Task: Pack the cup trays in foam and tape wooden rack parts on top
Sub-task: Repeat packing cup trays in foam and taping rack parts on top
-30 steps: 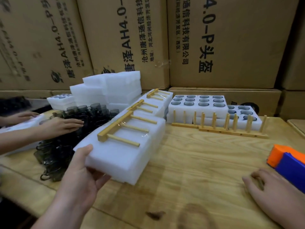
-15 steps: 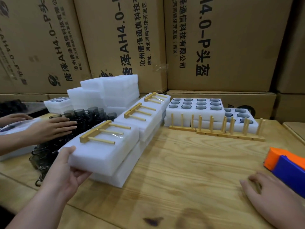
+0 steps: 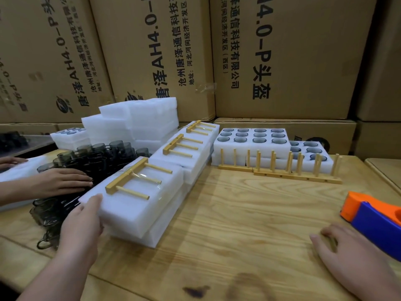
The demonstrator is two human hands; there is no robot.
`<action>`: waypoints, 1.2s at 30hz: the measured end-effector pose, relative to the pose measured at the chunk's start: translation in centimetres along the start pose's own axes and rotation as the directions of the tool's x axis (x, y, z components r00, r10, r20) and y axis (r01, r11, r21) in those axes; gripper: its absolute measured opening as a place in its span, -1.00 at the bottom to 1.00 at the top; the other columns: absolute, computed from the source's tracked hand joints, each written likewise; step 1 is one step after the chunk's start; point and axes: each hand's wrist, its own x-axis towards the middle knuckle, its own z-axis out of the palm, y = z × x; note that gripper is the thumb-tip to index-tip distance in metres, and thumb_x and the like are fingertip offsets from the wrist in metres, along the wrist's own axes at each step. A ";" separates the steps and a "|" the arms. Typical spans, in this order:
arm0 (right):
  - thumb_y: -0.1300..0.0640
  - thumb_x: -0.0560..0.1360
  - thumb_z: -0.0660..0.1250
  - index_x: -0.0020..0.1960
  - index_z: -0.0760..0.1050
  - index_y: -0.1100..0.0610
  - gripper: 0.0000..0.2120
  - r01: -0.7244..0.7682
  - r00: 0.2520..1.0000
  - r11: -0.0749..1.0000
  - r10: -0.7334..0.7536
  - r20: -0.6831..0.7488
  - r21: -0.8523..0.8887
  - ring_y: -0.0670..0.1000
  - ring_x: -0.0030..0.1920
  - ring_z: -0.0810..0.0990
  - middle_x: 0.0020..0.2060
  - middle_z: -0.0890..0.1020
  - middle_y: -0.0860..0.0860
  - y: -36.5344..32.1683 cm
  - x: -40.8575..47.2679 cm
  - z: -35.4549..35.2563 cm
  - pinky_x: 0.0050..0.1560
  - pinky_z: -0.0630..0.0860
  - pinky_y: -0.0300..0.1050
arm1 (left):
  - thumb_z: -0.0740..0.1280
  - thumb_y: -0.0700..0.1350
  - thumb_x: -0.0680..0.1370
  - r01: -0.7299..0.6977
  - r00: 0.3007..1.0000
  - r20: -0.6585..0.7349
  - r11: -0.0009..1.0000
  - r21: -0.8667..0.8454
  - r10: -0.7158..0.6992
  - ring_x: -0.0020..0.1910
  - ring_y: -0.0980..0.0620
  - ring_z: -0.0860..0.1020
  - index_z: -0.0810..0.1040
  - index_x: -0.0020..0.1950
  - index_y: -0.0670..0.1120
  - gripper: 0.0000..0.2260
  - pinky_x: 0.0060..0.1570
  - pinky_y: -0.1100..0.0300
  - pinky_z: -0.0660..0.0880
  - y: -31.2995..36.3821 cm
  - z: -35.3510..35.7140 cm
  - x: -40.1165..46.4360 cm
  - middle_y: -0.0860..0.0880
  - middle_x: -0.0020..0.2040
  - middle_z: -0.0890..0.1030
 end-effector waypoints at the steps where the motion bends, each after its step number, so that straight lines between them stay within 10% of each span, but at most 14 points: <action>1: -0.54 0.38 -0.04 0.17 0.54 -0.22 -0.36 -0.002 1.000 1.000 0.002 0.004 0.001 -0.11 0.26 0.50 0.22 0.58 -0.22 0.0 0.0 0.0 0.25 0.51 -0.04 | 0.33 0.13 0.56 -0.041 0.999 -0.013 0.998 0.050 0.042 -0.09 -0.10 0.52 0.50 0.01 0.05 -0.82 0.12 -0.12 0.49 -0.2 -0.1 0.1 0.03 -0.13 0.50; 17: -0.44 0.49 0.09 0.14 0.51 -0.21 -0.56 0.007 0.999 1.000 -0.007 0.047 -0.001 -0.11 0.26 0.48 0.20 0.56 -0.21 -0.4 -0.2 -0.8 0.27 0.48 -0.05 | 0.06 0.11 0.70 0.033 0.981 -0.172 0.947 -0.321 -0.093 0.50 -0.10 0.32 0.07 0.66 0.03 -0.47 0.48 -0.01 0.23 -0.4 4.5 -3.3 -0.07 0.58 0.27; 21: -0.43 0.49 0.11 0.10 0.50 -0.22 -0.61 0.014 0.999 1.000 -0.014 0.037 0.000 -0.13 0.20 0.49 0.15 0.57 -0.21 -0.4 -0.2 -0.8 0.23 0.50 -0.07 | 0.22 -0.20 0.68 -0.310 0.943 -0.228 0.890 -0.334 0.243 0.41 0.26 0.36 0.22 0.57 -0.26 -0.53 0.40 0.54 0.03 -1.1 2.6 -7.5 -0.28 0.55 0.26; 24: -0.41 0.50 0.14 0.14 0.52 -0.21 -0.59 0.004 0.999 1.000 -0.004 0.038 -0.012 -0.15 0.20 0.50 0.15 0.57 -0.22 -0.5 -0.3 -0.8 0.24 0.51 -0.09 | 0.27 -0.27 0.47 -0.502 0.848 -0.033 0.781 -0.372 0.529 0.39 0.14 0.46 0.34 0.45 -0.22 -0.47 0.47 0.14 0.34 -2.9 4.0 -11.4 -0.31 0.49 0.34; 27: -0.39 0.50 0.16 0.16 0.53 -0.19 -0.60 -0.007 0.999 1.000 0.008 0.038 -0.021 -0.15 0.21 0.49 0.15 0.57 -0.23 -0.5 -0.5 -0.7 0.25 0.48 -0.10 | 0.34 -0.03 0.38 -0.750 0.581 0.299 0.640 -0.163 0.757 0.50 -0.15 0.35 0.48 0.32 0.16 -0.51 0.49 -0.01 0.23 -5.9 5.9 -14.8 -0.06 0.44 0.46; 30: -0.36 0.51 0.17 0.16 0.52 -0.18 -0.62 -0.008 0.999 1.000 0.009 0.041 -0.014 -0.15 0.21 0.48 0.13 0.57 -0.23 -0.5 -0.8 -0.8 0.27 0.47 -0.09 | 0.22 0.27 0.47 -0.840 0.443 0.794 0.502 0.206 0.416 0.64 0.09 -0.02 0.29 0.45 0.38 -0.48 0.49 0.38 -0.07 -9.6 8.5 -15.5 0.30 0.60 0.14; 33: -0.32 0.52 0.16 0.15 0.49 -0.19 -0.67 -0.001 0.999 1.000 0.001 0.042 -0.017 -0.14 0.24 0.47 0.13 0.55 -0.22 -0.6 -1.0 -0.8 0.32 0.42 -0.10 | 0.06 0.39 0.55 -0.883 0.449 0.893 0.170 0.438 0.025 0.62 0.13 -0.25 -0.03 0.59 0.38 -0.38 0.53 0.16 -0.25 -12.1 11.7 -14.9 0.27 0.63 -0.19; 36: -0.30 0.52 0.17 0.15 0.47 -0.20 -0.70 -0.011 0.998 1.000 0.012 0.055 -0.022 -0.14 0.28 0.45 0.17 0.53 -0.23 -0.6 -1.1 -0.9 0.36 0.39 -0.10 | 0.08 0.37 0.54 -0.881 0.432 0.901 0.233 0.411 0.047 0.62 0.20 -0.09 0.13 0.59 0.28 -0.39 0.57 0.15 -0.18 -12.2 14.1 -14.0 0.24 0.64 0.01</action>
